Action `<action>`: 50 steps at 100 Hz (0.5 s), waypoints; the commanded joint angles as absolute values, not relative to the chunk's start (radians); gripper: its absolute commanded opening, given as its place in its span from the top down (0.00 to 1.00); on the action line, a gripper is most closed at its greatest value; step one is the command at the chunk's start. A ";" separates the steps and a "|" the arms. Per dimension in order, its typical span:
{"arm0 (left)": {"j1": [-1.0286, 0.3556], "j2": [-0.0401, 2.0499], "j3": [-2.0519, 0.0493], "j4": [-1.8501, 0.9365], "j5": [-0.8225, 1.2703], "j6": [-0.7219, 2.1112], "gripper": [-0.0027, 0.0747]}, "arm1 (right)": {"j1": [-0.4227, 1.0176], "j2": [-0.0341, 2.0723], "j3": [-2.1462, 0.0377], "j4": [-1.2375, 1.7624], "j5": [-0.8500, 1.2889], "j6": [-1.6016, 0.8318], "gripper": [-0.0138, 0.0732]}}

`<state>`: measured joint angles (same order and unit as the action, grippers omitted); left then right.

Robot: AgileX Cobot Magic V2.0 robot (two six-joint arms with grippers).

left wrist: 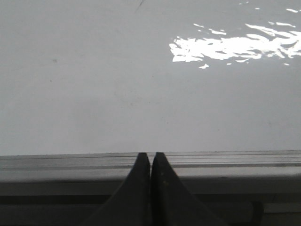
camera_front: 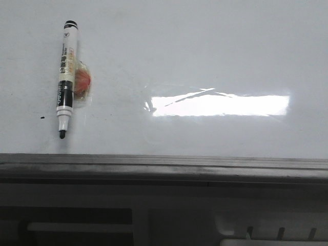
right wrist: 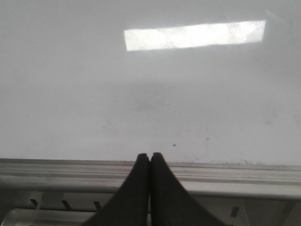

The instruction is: Write number 6 on whiteboard

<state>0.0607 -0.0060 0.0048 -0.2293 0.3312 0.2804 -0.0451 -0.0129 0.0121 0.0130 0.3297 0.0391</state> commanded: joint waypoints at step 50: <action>0.062 -0.036 0.049 -0.224 0.240 0.274 0.99 | -0.049 -0.029 0.040 0.008 0.210 0.037 0.92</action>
